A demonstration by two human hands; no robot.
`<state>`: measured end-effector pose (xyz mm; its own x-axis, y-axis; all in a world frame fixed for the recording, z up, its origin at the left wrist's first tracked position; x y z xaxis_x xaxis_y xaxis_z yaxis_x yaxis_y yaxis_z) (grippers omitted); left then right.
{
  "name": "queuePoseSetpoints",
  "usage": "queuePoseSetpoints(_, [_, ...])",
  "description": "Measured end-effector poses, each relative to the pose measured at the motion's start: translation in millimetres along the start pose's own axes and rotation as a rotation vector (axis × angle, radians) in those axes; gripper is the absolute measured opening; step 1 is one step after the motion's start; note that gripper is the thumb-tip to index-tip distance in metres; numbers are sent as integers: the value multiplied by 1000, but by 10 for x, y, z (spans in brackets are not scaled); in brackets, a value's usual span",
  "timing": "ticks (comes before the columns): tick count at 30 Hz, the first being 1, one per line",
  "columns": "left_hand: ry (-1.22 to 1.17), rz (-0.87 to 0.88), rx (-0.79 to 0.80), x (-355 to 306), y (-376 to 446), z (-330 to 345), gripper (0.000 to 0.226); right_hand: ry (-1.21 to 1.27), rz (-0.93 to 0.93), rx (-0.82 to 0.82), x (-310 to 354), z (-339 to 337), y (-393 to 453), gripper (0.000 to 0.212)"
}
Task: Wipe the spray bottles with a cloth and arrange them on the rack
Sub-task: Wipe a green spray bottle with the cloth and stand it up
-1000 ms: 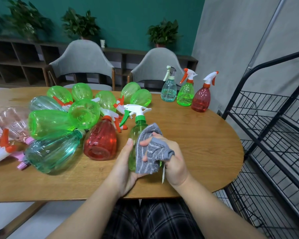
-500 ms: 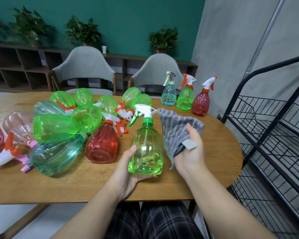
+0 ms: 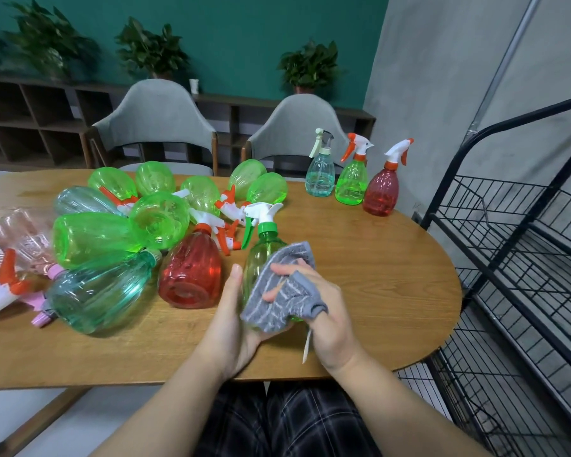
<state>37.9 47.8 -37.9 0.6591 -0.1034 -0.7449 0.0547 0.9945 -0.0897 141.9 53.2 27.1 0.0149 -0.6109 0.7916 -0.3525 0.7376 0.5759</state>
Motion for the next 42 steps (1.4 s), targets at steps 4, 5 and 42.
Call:
queuePoseSetpoints(4, [20, -19, -15, 8, 9, 2, 76, 49, -108, -29, 72, 15, -8, 57])
queuePoseSetpoints(5, [36, -13, -45, 22, 30, -40, 92, 83, -130, -30, 94, 10, -14, 63])
queuePoseSetpoints(42, [65, -17, 9, 23, 26, -21, 117, 111, -58, -8, 81, -31, -155, 35])
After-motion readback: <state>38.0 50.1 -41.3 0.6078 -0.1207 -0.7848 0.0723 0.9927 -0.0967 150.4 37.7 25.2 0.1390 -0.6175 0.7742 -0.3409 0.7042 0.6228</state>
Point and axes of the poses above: each hand's wrist, its own y-axis towards the middle knuckle, its own z-axis out of the palm, x = y × z, the point moved 7 cm from there along y, towards the middle knuckle, and after that the axes turned 1 degree about y, right-handed, at the moved point
